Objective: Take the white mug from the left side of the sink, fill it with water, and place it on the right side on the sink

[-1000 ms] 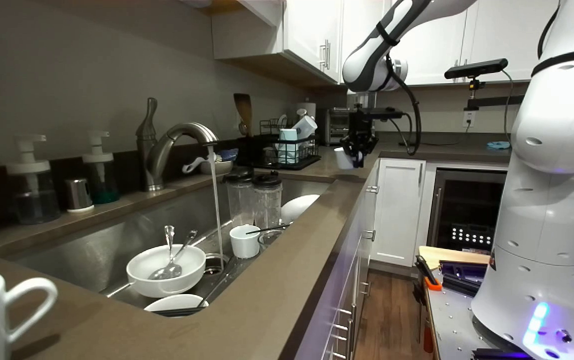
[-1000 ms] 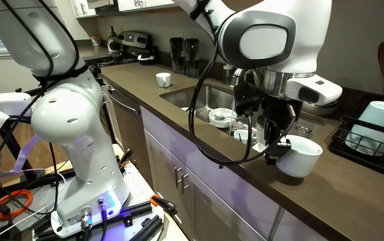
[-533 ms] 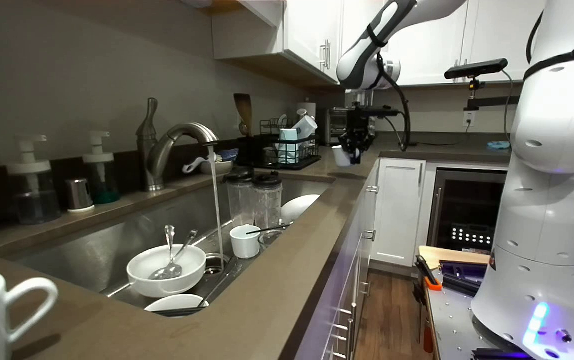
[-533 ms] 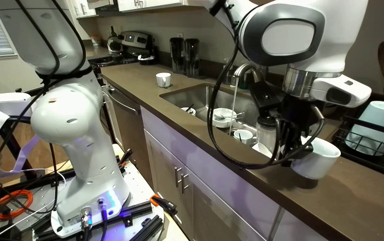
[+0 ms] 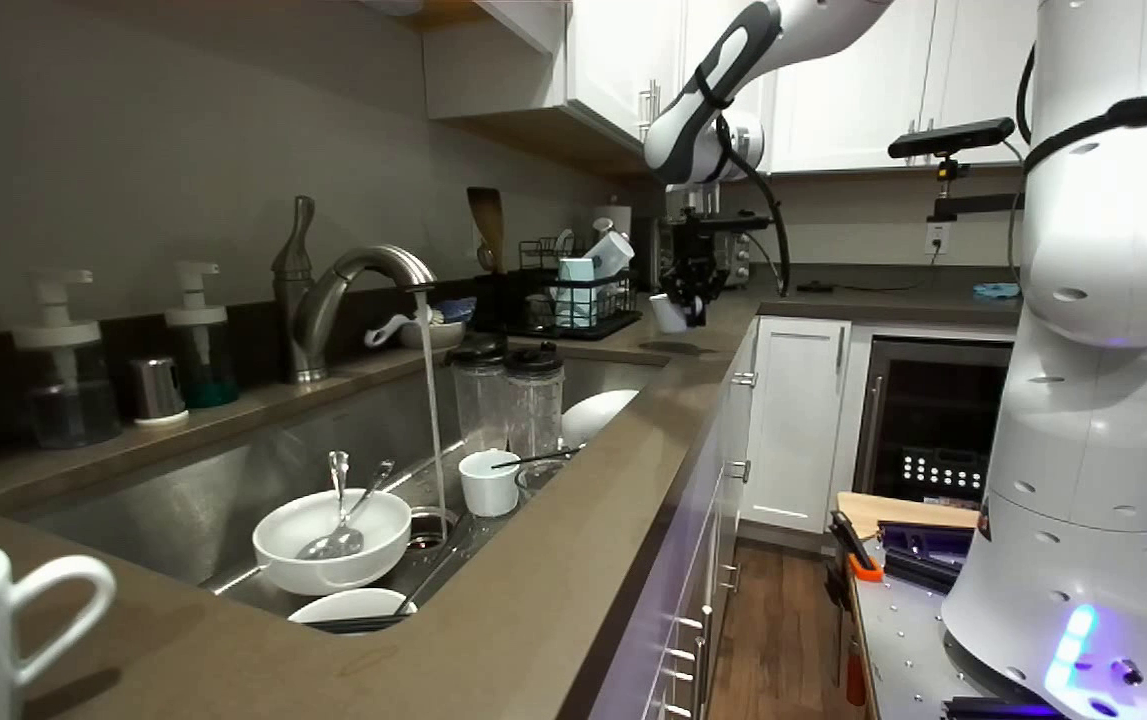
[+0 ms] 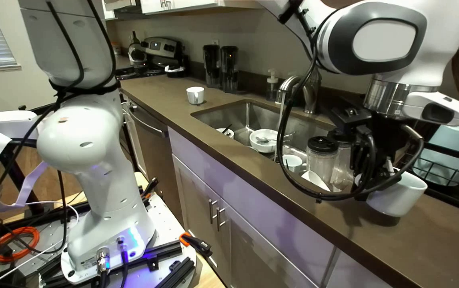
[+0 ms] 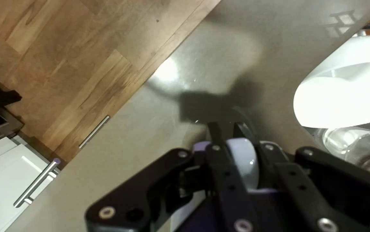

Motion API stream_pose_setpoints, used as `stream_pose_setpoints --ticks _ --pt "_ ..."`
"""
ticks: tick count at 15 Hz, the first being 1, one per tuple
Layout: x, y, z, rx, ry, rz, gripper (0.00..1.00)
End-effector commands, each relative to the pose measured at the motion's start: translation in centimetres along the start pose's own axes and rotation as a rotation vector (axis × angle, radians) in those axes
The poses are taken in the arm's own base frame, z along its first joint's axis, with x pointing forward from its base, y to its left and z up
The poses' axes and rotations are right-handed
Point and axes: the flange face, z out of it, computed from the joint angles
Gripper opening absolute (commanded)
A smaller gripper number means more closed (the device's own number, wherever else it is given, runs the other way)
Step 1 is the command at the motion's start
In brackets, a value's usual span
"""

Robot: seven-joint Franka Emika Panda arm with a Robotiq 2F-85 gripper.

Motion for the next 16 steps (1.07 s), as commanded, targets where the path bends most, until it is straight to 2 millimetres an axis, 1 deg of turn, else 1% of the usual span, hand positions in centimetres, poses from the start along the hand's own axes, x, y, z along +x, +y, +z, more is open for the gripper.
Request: stream_pose_setpoints --ticks 1,5,8,11,12,16 --pt "2.1 -0.6 -0.1 0.007 -0.015 -0.018 0.07" --pt "2.9 -1.2 0.8 0.024 -0.025 -0.015 0.07" --pt "3.2 -1.2 0.7 0.034 -0.019 -0.009 0.07" --pt "3.1 -0.8 0.8 0.037 -0.029 -0.008 0.07" --pt "3.0 -0.7 0.8 0.036 -0.032 -0.007 0.11" --pt "2.8 -0.1 0.7 0.041 -0.026 0.000 0.07"
